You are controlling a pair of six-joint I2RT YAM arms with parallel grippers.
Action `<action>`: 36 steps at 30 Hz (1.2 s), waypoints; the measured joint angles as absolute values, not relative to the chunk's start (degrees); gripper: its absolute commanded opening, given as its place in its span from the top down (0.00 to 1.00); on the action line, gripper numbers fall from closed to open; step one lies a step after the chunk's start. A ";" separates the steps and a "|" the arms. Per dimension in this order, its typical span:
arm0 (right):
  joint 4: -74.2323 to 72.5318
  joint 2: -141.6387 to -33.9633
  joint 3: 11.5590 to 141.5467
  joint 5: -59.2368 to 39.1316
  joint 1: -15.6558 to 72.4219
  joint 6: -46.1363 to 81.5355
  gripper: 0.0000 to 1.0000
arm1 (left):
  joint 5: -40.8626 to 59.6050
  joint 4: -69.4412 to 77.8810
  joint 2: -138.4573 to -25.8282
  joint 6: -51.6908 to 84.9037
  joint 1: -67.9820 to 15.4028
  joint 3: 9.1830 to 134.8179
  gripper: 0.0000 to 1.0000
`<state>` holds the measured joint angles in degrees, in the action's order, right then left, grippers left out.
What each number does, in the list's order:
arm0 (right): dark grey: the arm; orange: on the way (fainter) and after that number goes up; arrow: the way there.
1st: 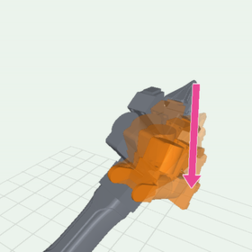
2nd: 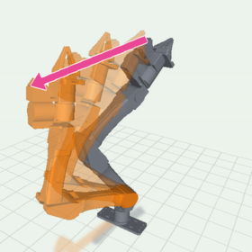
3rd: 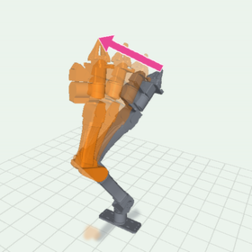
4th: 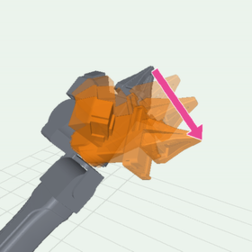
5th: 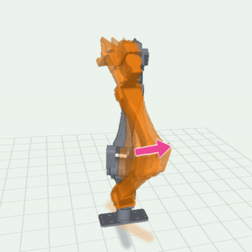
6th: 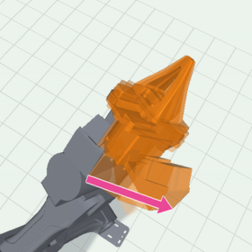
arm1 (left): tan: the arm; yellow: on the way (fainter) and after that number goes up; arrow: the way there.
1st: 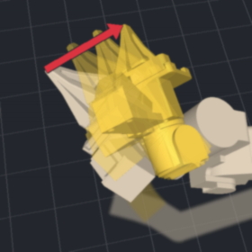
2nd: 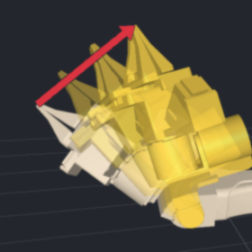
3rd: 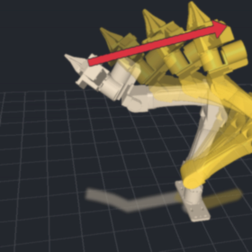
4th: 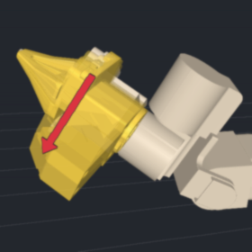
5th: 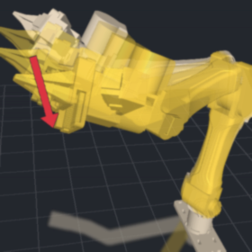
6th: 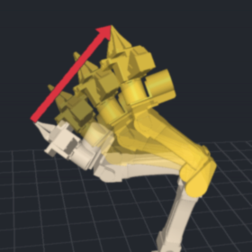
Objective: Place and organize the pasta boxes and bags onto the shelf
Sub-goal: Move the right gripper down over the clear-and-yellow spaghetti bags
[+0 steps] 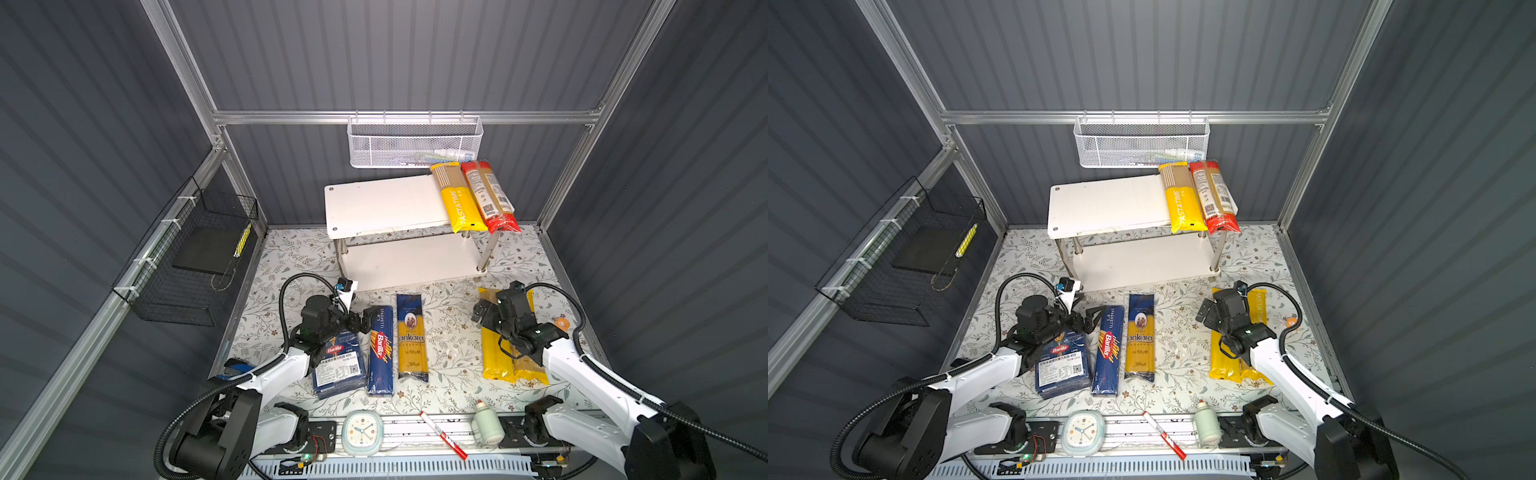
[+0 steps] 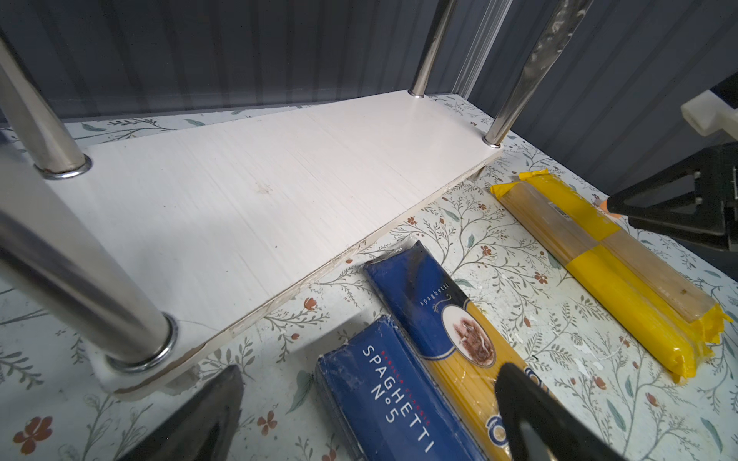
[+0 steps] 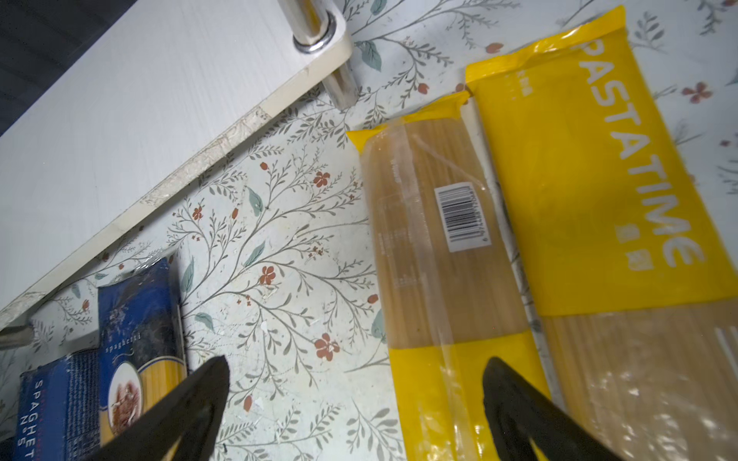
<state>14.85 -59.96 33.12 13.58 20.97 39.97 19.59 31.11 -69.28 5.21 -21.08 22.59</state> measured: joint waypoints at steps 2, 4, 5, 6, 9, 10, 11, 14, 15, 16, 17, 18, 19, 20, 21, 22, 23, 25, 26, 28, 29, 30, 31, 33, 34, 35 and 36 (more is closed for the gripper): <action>14.11 -60.23 33.12 14.39 20.51 39.51 0.01 | 20.03 31.11 -69.28 5.21 -21.08 22.59 0.01; 12.78 -61.49 33.15 14.17 19.64 38.94 0.01 | 20.18 31.11 -69.23 5.21 -21.08 22.59 0.01; 12.08 -62.89 33.28 13.82 19.03 38.52 0.01 | 20.16 31.11 -69.21 5.21 -21.08 22.59 0.01; 11.57 -64.47 33.52 13.41 18.61 38.30 0.01 | 20.14 31.11 -69.12 5.21 -21.08 22.59 0.01; 9.93 -69.91 33.82 12.03 17.76 37.80 0.01 | 20.12 31.11 -68.71 5.17 -21.08 22.59 0.01; 9.56 -71.81 33.82 11.70 17.69 37.65 0.01 | 20.12 31.11 -68.60 5.17 -21.08 22.59 0.01; 9.34 -73.30 33.89 11.42 17.67 37.58 0.01 | 20.12 31.11 -68.58 5.15 -21.08 22.59 0.01; 9.28 -76.51 34.65 10.74 17.65 37.47 0.01 | 20.14 30.87 -68.58 5.15 -21.08 22.59 0.01; 9.21 -76.90 34.98 10.66 17.61 37.47 0.01 | 20.14 30.87 -68.58 5.15 -21.08 22.59 0.01; 9.04 -77.12 35.29 10.61 17.58 37.47 0.01 | 20.16 30.87 -68.55 5.17 -21.08 22.59 0.01; 8.60 -77.21 35.40 10.55 17.58 37.50 0.01 | 20.16 30.87 -68.51 5.17 -21.08 22.59 0.01; 8.27 -77.21 35.40 10.50 17.58 37.50 0.01 | 20.18 30.87 -68.47 5.17 -21.08 22.59 0.01; 8.03 -77.25 35.42 10.46 17.58 37.50 0.01 | 20.18 30.87 -68.36 5.17 -21.08 22.59 0.01; 7.75 -77.36 35.42 10.31 17.58 37.50 0.01 | 20.21 30.87 -68.29 5.17 -21.08 22.59 0.01; 7.60 -77.52 35.48 10.07 17.58 37.50 0.01 | 20.21 30.87 -68.23 5.17 -21.08 22.59 0.01; 7.22 -77.82 35.55 9.54 17.54 37.52 0.01 | 20.18 30.87 -68.14 5.17 -21.08 22.59 0.01; 6.94 -78.17 35.70 9.04 17.54 37.50 0.01 | 20.18 30.87 -68.01 5.17 -21.08 22.59 0.01; 6.02 -79.09 35.92 7.79 17.50 37.47 0.01 | 20.18 30.87 -67.92 5.17 -21.08 22.59 0.01; 5.80 -79.53 36.16 7.25 17.47 37.39 0.01 | 20.18 30.85 -67.92 5.17 -21.08 22.59 0.01; 5.76 -80.53 36.97 6.68 17.39 37.01 0.01 | 20.18 30.85 -67.92 5.17 -21.08 22.59 0.01; 5.80 -80.88 37.28 6.50 17.37 36.80 0.01 | 20.18 30.87 -67.92 5.17 -21.08 22.59 0.01; 5.78 -81.10 37.45 6.24 17.28 36.36 0.01 | 20.21 30.85 -67.92 5.17 -21.08 22.59 0.01; 5.72 -81.21 37.52 5.72 17.21 35.88 0.01 | 20.21 30.87 -67.94 5.17 -21.08 22.59 0.01; 5.39 -81.23 37.52 4.45 17.21 34.89 0.01 | 20.38 30.85 -67.94 5.17 -21.08 22.59 0.01; 4.95 -81.25 37.52 3.25 17.19 34.20 0.01 | 20.43 30.85 -67.94 5.17 -21.08 22.59 0.01; 4.23 -81.30 37.50 1.78 17.19 33.47 0.01 | 20.43 30.85 -67.94 5.17 -21.08 22.59 0.01; 3.25 -81.30 37.43 0.43 17.30 32.88 0.01 | 20.43 30.85 -67.94 5.17 -21.08 22.59 0.01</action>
<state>3.25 -81.30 37.43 0.43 17.30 32.88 20.43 30.85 -67.94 5.17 -21.08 22.59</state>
